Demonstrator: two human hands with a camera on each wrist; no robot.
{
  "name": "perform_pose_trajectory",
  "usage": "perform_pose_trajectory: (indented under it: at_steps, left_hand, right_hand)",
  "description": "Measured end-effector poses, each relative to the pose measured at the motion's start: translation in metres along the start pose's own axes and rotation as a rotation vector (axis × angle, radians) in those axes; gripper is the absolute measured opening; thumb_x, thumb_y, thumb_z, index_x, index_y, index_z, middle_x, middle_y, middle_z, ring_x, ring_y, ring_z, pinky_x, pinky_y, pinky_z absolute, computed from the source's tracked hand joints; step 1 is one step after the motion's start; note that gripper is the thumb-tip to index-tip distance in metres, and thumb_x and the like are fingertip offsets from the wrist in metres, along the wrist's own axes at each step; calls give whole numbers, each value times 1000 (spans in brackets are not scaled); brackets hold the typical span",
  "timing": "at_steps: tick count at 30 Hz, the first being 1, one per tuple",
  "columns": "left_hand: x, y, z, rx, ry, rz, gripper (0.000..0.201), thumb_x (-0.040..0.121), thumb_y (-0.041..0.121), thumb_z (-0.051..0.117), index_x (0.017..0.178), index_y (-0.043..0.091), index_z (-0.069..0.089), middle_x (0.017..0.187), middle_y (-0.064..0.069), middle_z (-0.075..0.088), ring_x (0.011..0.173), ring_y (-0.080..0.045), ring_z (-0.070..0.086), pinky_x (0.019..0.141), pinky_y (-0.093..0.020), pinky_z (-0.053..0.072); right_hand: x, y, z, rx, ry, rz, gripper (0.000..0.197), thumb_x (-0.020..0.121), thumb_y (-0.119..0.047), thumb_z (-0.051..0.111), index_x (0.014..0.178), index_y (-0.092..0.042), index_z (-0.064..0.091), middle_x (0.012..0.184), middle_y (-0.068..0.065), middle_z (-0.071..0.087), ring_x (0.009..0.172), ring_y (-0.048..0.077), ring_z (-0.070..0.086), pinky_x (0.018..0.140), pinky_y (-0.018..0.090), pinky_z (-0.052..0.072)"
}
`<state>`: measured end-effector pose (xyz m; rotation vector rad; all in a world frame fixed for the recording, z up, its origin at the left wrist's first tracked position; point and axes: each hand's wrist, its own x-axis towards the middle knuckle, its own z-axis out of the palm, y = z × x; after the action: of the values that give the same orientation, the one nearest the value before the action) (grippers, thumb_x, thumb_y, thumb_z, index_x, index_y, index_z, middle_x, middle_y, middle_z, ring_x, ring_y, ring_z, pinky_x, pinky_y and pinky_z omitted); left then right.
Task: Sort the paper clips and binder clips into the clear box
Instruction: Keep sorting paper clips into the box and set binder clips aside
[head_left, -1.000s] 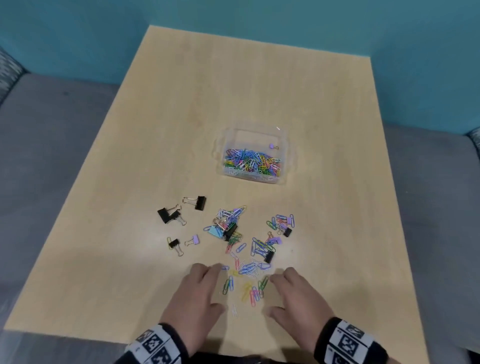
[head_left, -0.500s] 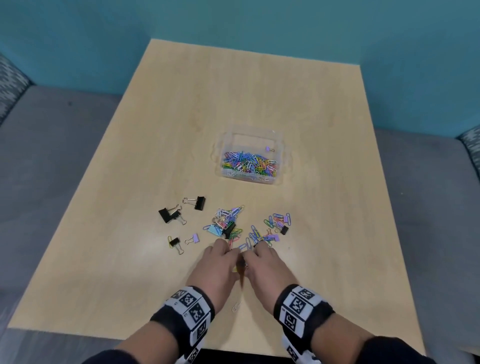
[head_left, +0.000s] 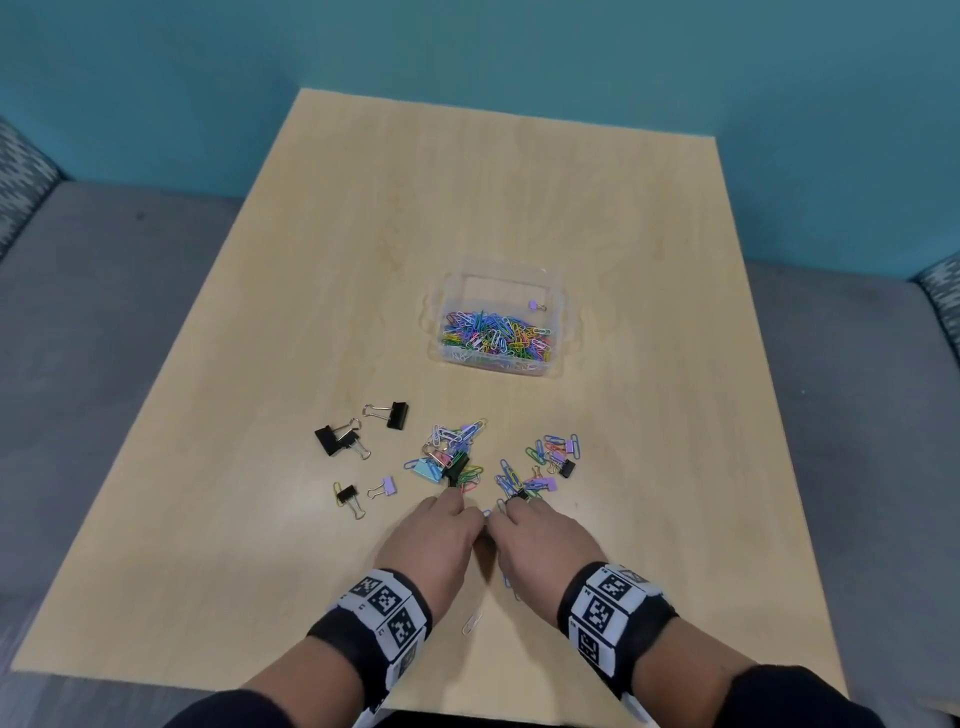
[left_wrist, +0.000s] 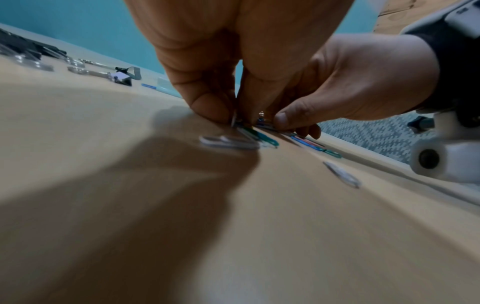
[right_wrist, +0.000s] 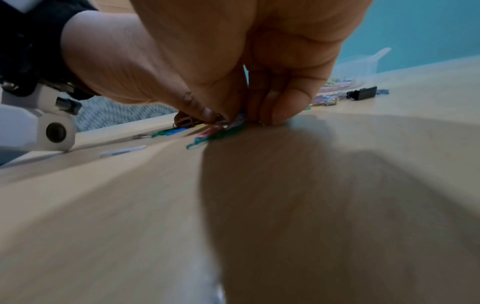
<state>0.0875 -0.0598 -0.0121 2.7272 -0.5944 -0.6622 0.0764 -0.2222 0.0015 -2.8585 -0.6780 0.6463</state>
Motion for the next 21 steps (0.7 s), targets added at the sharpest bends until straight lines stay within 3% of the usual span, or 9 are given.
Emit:
perform_pose_trajectory:
  at_steps: [4, 7, 9, 11, 13, 14, 16, 18, 21]
  left_hand:
    - [4, 1, -4, 20, 4, 6, 22, 65, 1, 56, 80, 16, 50, 84, -7, 48, 68, -29, 50, 51, -32, 28]
    - [5, 1, -8, 24, -26, 18, 17, 62, 12, 61, 68, 21, 48, 69, 0, 48, 51, -21, 49, 42, -26, 23]
    - [8, 1, -9, 22, 56, 39, 5, 66, 20, 48, 61, 21, 49, 62, 3, 46, 44, -19, 48, 40, -22, 19]
    - [8, 3, -12, -17, 92, 60, 13, 67, 23, 41, 58, 21, 49, 58, 4, 46, 42, -19, 47, 39, -20, 18]
    - [6, 2, -21, -100, 95, 81, 10, 68, 20, 45, 59, 21, 46, 60, 5, 44, 44, -19, 45, 36, -21, 26]
    - [6, 1, -26, -158, 93, 90, 10, 70, 20, 45, 61, 22, 44, 62, 5, 44, 47, -19, 45, 36, -24, 33]
    - [10, 0, -44, -219, 79, 86, 12, 76, 26, 43, 65, 22, 43, 68, 7, 45, 57, -17, 48, 48, -31, 42]
    - [22, -1, -69, -228, 50, 100, 12, 79, 27, 48, 69, 20, 48, 73, 8, 46, 66, -15, 49, 60, -32, 42]
    - [46, -8, -103, -261, 146, 108, 8, 77, 21, 60, 70, 19, 57, 72, 8, 50, 64, -14, 50, 59, -28, 39]
  right_hand:
    - [3, 6, -1, -67, -52, -63, 43, 43, -27, 86, 75, -21, 56, 67, -2, 54, 57, 20, 54, 39, 24, 35]
    - [4, 11, -4, -98, -35, -101, 44, 41, -29, 87, 73, -22, 58, 66, -4, 54, 56, 17, 53, 40, 23, 31]
    - [2, 13, -11, -99, -4, -120, 36, 47, -26, 84, 72, -24, 58, 66, -6, 54, 56, 15, 53, 41, 22, 29]
    - [1, 17, -17, -69, 50, -155, 23, 57, -25, 75, 72, -25, 57, 65, -7, 54, 54, 13, 53, 40, 21, 31]
    - [1, 22, -25, 12, 78, -158, 1, 70, -24, 54, 69, -24, 53, 62, -7, 52, 51, 14, 52, 39, 22, 28]
    - [2, 25, -29, 87, 81, -159, 9, 74, -23, 44, 68, -22, 51, 61, -5, 51, 50, 16, 50, 40, 22, 27]
    - [6, 33, -40, 203, 86, -157, 14, 83, -20, 41, 72, -19, 50, 67, 0, 52, 56, 22, 51, 45, 26, 34]
    - [15, 43, -59, 208, 65, -169, 13, 90, -20, 46, 78, -18, 52, 75, 2, 54, 65, 25, 54, 54, 33, 41]
    - [34, 60, -90, 225, 147, -147, 18, 93, -28, 42, 80, -21, 54, 77, -2, 55, 68, 23, 54, 59, 33, 41]
